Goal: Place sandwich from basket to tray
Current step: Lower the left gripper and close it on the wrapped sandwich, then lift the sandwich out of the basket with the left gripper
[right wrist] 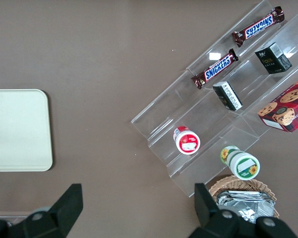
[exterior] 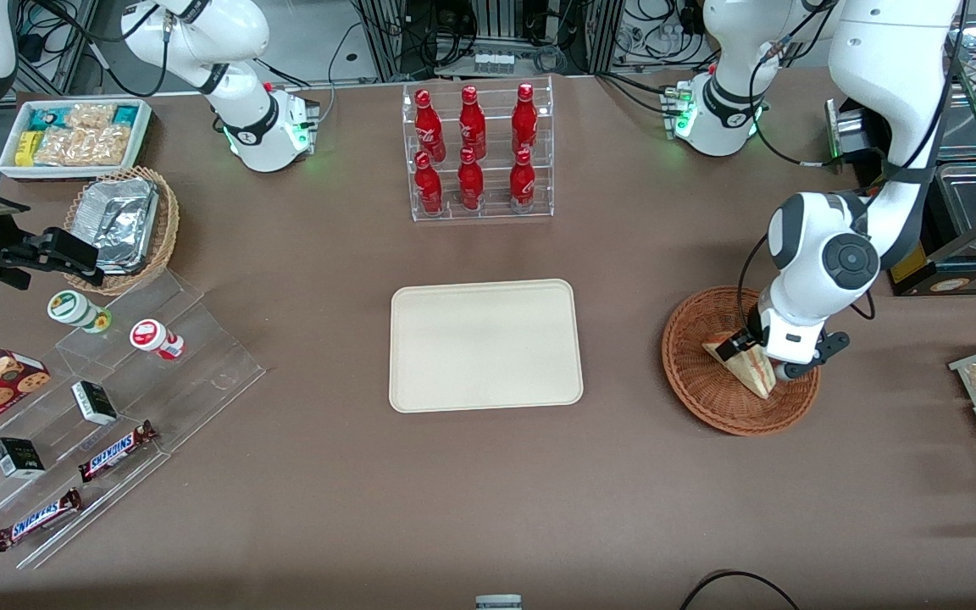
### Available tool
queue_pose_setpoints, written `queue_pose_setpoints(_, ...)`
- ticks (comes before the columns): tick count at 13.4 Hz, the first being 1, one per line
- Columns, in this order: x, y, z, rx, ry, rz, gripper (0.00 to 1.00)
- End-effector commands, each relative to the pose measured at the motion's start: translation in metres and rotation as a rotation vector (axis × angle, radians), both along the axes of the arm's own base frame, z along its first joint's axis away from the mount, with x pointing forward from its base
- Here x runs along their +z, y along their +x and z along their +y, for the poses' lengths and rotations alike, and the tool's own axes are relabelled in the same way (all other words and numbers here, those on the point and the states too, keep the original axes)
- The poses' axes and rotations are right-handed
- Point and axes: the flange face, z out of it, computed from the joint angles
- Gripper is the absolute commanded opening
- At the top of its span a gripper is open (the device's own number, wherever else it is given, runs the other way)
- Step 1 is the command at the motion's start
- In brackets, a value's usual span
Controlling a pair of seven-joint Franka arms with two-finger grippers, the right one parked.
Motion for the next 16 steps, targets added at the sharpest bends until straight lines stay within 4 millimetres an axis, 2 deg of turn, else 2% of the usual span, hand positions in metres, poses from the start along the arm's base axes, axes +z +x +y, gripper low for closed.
queue_pose_setpoints(1, 0.001, 0.002, 0.003, 0.002, 0.017, -0.02, 0.3)
queue_pose_setpoints(2, 0.002, 0.002, 0.004, -0.005, 0.023, -0.02, 0.19)
queue_pose_setpoints(4, 0.016, 0.004, 0.006, -0.008, 0.024, -0.034, 0.19)
queue_pose_setpoints(7, 0.058, 0.011, 0.004, -0.025, 0.052, -0.018, 0.19)
queue_pose_setpoints(9, 0.092, 0.018, -0.006, -0.052, 0.09, 0.002, 0.19)
queue_pose_setpoints(11, 0.126, 0.027, -0.043, -0.094, 0.095, 0.02, 0.19)
queue_pose_setpoints(13, 0.153, 0.037, -0.094, -0.135, 0.097, 0.029, 0.19)
queue_pose_setpoints(16, 0.157, 0.033, -0.183, -0.212, 0.085, 0.014, 0.19)
